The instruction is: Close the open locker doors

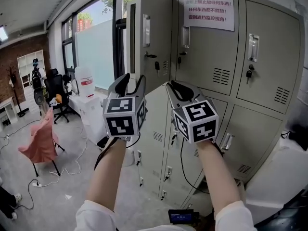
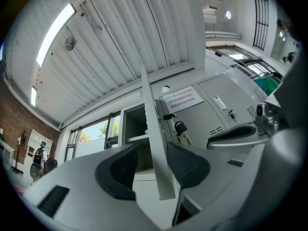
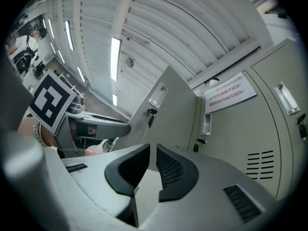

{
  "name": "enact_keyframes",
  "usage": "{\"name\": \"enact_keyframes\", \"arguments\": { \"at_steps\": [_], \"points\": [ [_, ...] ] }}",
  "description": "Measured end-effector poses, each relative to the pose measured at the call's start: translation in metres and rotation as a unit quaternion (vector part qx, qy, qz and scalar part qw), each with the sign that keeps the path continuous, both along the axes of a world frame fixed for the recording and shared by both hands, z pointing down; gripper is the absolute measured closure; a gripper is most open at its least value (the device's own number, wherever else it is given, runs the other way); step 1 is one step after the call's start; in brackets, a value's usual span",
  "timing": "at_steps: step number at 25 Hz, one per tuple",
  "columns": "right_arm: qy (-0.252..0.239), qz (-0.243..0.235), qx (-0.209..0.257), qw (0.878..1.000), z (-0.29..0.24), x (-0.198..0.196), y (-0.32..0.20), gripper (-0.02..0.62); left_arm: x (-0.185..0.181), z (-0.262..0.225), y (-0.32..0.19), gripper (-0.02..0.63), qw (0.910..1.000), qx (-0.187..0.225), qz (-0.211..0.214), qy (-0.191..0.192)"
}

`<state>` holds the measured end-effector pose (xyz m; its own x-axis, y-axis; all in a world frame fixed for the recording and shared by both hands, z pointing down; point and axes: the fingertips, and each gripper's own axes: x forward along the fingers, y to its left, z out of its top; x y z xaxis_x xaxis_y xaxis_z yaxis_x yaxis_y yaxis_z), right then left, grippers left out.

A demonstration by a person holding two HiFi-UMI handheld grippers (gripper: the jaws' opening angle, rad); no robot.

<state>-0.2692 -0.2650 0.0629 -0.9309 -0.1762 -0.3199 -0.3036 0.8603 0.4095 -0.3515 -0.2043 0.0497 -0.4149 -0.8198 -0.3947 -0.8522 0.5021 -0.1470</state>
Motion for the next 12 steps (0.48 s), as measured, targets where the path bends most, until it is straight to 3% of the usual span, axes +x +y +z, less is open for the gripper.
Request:
{"name": "enact_keyframes", "arguments": {
  "at_steps": [12],
  "points": [
    [-0.001,0.046,0.021,0.999,-0.001,-0.057,0.001,0.534,-0.061,-0.007,0.006,0.422,0.9987,0.010,0.050,0.006]
  ]
}}
